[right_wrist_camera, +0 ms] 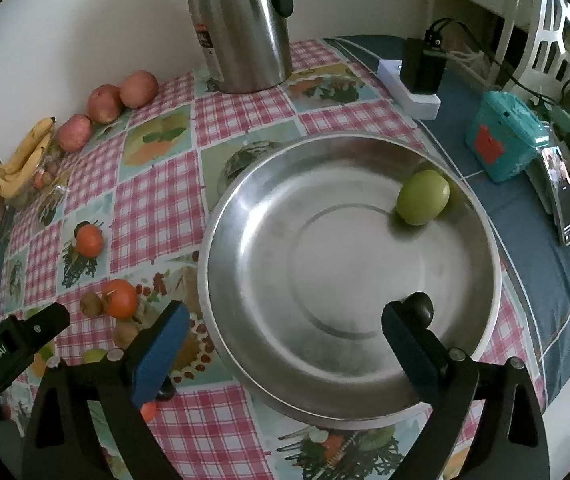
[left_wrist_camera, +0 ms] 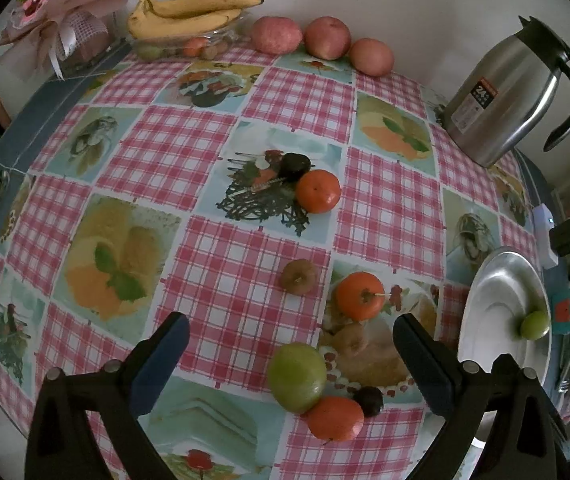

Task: Organize fruits
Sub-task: 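Move both tools back toward the remaining fruit beside the plate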

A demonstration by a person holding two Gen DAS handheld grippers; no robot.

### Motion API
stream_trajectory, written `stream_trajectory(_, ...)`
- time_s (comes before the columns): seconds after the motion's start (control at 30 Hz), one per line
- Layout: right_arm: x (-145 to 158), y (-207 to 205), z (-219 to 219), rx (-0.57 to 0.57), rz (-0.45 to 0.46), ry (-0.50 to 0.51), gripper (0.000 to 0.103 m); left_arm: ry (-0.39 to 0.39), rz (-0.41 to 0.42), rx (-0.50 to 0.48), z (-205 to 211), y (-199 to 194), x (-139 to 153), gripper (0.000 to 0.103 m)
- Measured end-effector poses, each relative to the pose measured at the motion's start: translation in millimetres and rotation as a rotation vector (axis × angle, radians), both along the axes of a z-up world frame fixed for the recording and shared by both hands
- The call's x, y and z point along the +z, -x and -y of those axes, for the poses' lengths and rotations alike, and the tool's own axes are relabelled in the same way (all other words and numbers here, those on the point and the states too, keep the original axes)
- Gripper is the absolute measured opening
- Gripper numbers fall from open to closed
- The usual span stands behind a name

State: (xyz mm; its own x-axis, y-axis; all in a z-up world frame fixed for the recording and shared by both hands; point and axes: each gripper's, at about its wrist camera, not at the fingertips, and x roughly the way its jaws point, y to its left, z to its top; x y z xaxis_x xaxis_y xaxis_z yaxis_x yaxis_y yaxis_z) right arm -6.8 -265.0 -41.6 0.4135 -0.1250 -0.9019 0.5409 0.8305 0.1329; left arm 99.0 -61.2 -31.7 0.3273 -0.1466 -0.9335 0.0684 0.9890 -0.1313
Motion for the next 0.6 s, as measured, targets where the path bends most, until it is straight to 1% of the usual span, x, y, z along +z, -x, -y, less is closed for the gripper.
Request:
stream_trajectory(0.1, -0.7, -0.2, -0.8, 0.005, 0.004, -0.005, 0.097, 0.0, 0.009, 0.004, -3.2, 1.3, 0.9, 0.103)
stream_trajectory(0.23, -0.2, -0.6, -4.9, 0.018, 0.016, -0.005, 0.097, -0.022, 0.027, -0.001, -6.4, 3.9, 3.0, 0.103)
stream_trajectory(0.37, 0.5, -1.1, -11.7, 0.037, 0.038, -0.026, 0.097, -0.044, 0.049, -0.013, -10.4, 6.3, 6.5, 0.103)
stream_trajectory(0.43, 0.1, -2.1, -16.8, 0.058, 0.043, -0.035, 0.097, -0.039, 0.05, -0.018, -13.0, 6.7, 7.7, 0.103)
stream_trajectory(0.5, 0.2, -3.3, -22.6, 0.083, 0.045, -0.041, 0.097, -0.012, 0.053, -0.02, -17.6, 7.5, 10.0, 0.103)
stream_trajectory(0.6, 1.6, -4.8, -34.7, 0.121, 0.05, -0.043, 0.097, -0.014, 0.063, -0.026, -20.6, 9.1, 12.3, 0.103)
